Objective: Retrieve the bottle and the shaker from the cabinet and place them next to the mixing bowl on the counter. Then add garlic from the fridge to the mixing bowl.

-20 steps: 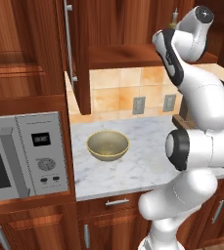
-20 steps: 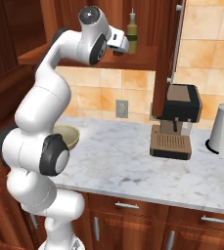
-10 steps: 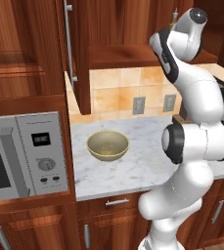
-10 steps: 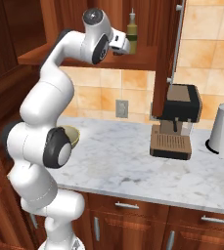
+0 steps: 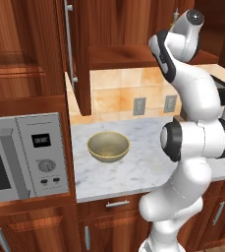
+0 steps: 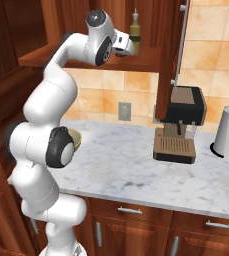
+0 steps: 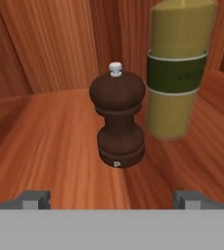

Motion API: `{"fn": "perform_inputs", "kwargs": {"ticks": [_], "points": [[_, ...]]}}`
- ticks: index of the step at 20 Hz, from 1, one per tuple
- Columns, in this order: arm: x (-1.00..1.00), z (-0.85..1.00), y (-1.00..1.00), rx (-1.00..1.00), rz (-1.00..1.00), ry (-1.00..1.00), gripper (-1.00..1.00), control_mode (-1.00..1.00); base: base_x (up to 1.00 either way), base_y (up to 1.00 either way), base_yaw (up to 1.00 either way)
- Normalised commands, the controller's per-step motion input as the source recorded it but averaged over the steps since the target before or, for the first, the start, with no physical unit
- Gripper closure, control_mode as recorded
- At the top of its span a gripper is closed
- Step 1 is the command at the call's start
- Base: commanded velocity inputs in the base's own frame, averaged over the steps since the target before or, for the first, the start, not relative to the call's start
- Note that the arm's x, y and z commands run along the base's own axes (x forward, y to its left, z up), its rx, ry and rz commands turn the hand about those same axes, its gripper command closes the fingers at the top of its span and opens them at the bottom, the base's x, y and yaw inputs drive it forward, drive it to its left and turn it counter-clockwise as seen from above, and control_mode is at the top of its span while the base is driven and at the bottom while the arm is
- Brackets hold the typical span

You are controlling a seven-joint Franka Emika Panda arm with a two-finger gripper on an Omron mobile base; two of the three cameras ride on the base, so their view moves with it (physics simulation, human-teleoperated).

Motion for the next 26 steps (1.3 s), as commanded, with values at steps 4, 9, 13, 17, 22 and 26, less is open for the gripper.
{"fn": "perform_inputs", "kwargs": {"ticks": [4, 9, 13, 17, 22, 26], "points": [[0.38, -0.06, -0.24, 0.00, 0.00, 0.02, -1.00, -1.00, 0.00, 0.00, 0.00], [0.31, 0.00, -0.19, -0.01, 0.00, 0.03, -1.00, -1.00, 0.00, 0.00, 0.00], [0.24, -0.01, 0.00, 0.00, 0.00, 0.01, -1.00, -1.00, 0.00, 0.00, 0.00], [0.26, -0.03, 0.00, 0.00, 0.00, 0.01, -1.00, -1.00, 0.00, 0.00, 0.00], [0.11, -0.09, 0.00, 0.00, 0.00, 0.00, -1.00, -1.00, 0.00, 0.00, 0.00], [0.00, -0.04, 0.00, 0.00, 0.00, 0.00, -1.00, -1.00, 0.00, 0.00, 0.00]]}}
